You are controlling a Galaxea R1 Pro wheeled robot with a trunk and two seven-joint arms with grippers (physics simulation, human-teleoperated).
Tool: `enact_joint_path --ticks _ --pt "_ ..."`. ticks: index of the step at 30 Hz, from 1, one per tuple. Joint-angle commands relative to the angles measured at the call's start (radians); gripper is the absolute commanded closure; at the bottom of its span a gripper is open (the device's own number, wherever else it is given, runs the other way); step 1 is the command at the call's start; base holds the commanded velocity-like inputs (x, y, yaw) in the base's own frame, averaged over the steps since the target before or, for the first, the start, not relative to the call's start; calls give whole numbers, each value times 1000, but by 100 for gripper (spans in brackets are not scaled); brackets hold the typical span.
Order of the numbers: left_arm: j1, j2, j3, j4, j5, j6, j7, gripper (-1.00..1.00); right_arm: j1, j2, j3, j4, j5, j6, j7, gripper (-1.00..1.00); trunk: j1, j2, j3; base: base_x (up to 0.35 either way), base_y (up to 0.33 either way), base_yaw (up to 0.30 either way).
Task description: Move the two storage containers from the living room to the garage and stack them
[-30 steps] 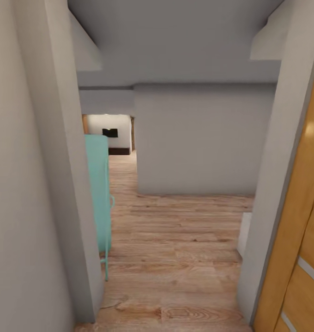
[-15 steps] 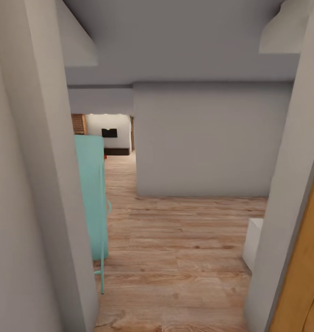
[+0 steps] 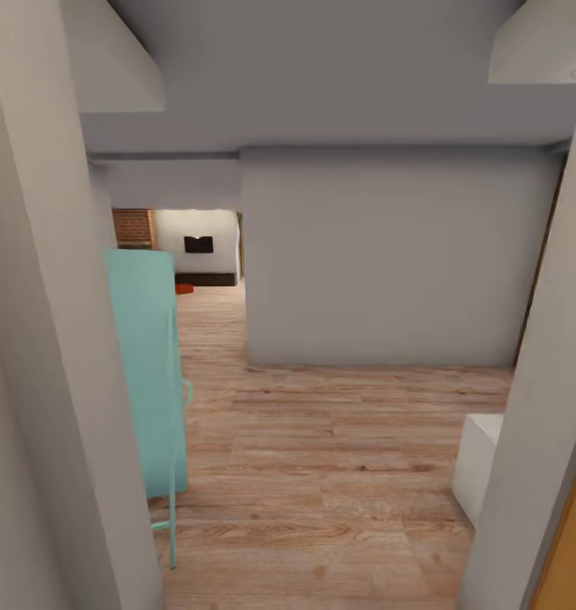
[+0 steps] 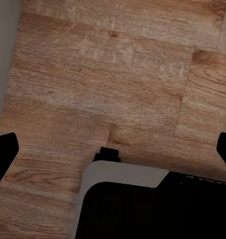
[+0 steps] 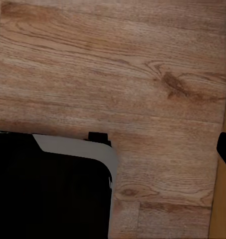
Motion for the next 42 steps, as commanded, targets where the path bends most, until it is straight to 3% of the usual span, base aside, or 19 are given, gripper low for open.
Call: enact_joint_path --ticks 1,42 --pt "-1 0 -8 0 7 -2 3 -100 -1 0 4 3 8 -5 -2 -100 1 -1 -2 313 -115 0" --pt "-1 1 -8 0 8 -2 3 -100 -1 -2 5 3 8 -5 -1 -100 1 -1 -2 313 -104 0"
